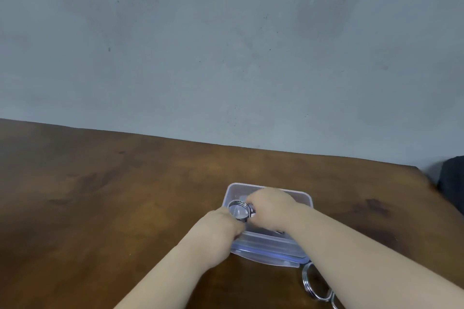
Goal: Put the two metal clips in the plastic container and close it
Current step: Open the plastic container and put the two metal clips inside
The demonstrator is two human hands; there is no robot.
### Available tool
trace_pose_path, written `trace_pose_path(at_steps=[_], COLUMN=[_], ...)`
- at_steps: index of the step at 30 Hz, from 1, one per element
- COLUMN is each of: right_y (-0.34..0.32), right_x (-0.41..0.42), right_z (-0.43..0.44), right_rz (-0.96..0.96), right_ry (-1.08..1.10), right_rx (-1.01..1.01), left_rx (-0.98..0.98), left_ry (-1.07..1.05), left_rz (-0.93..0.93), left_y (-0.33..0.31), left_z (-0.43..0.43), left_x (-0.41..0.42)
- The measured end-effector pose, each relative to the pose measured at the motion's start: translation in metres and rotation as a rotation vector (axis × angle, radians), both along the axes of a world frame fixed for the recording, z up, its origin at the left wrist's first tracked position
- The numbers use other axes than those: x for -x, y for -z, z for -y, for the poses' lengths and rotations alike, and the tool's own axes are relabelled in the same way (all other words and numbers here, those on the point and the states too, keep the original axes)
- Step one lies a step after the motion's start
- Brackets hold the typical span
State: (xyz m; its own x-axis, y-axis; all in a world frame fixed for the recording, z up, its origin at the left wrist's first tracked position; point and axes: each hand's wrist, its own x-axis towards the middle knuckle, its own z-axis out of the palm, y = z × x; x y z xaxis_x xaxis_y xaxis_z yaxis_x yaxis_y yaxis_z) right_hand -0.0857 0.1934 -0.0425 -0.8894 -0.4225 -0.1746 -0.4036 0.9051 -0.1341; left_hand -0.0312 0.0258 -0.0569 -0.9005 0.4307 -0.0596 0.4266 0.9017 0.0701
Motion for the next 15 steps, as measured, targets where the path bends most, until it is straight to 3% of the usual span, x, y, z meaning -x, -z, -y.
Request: trace_pose_path(at_steps=[6,11,15], right_y=[0.015,0.001,-0.024], right_x=[0.002,-0.011,-0.033], right_z=[0.002,-0.013,-0.047], right_rz=[-0.018,0.012,-0.12], right_ry=[-0.043,-0.036,0.077], right_rx=[-0.004,0.185,0.377], left_rx=[0.008,0.013,-0.019], left_ry=[0.098,0.089,0.087], left_rz=[-0.051,-0.073,-0.089], left_y=[0.005,0.003,0.004], left_z=[0.003,-0.001,0.0], left_x=[-0.001,-0.003,-0.005])
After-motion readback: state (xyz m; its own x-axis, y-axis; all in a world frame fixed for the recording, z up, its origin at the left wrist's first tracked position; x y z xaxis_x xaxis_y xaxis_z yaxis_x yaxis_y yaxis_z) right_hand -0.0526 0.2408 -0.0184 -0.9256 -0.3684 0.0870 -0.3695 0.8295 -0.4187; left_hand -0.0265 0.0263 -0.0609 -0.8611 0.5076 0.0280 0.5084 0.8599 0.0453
